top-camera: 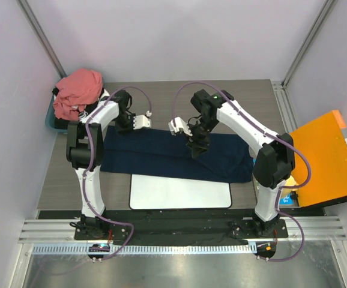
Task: Fold and stack the t-shirts
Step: Fold the tshirt
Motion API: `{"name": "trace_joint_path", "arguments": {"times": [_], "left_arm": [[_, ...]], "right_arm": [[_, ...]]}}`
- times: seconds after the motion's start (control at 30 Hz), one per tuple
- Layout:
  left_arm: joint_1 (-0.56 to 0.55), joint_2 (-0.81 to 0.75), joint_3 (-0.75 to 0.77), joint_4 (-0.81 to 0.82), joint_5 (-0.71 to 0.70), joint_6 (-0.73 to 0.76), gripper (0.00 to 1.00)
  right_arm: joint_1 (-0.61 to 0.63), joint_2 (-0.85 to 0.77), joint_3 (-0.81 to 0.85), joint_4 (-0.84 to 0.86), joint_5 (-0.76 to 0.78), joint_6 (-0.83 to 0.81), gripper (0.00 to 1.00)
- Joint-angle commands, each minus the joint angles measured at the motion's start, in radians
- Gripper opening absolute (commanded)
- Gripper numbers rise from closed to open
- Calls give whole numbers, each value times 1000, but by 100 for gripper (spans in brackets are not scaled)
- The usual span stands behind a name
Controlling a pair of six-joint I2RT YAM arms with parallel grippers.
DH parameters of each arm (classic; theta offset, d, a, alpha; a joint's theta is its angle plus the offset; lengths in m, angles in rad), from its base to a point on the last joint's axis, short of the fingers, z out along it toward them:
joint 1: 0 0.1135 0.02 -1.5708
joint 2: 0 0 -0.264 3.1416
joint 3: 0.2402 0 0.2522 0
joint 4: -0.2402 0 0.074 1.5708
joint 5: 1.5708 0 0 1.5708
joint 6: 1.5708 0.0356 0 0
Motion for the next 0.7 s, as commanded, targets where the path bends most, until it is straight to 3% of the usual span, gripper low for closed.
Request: {"name": "trace_joint_path", "arguments": {"times": [0.0, 0.1, 0.23, 0.47, 0.67], "left_arm": [[3, -11, 50, 0, 32, 10, 23], [4, -14, 59, -19, 36, -4, 23], [3, -28, 56, -30, 24, -4, 23], [1, -60, 57, -46, -5, -5, 23], [-2, -74, 56, -66, -30, -9, 23]], "right_arm": [[-129, -13, -25, 6, 62, 181, 48], [-244, 14, -79, 236, 114, 310, 38], [-316, 121, -13, 239, 67, 276, 41], [-332, 281, 90, -9, -22, 97, 41], [-329, 330, 102, -121, -47, 5, 42]]}}
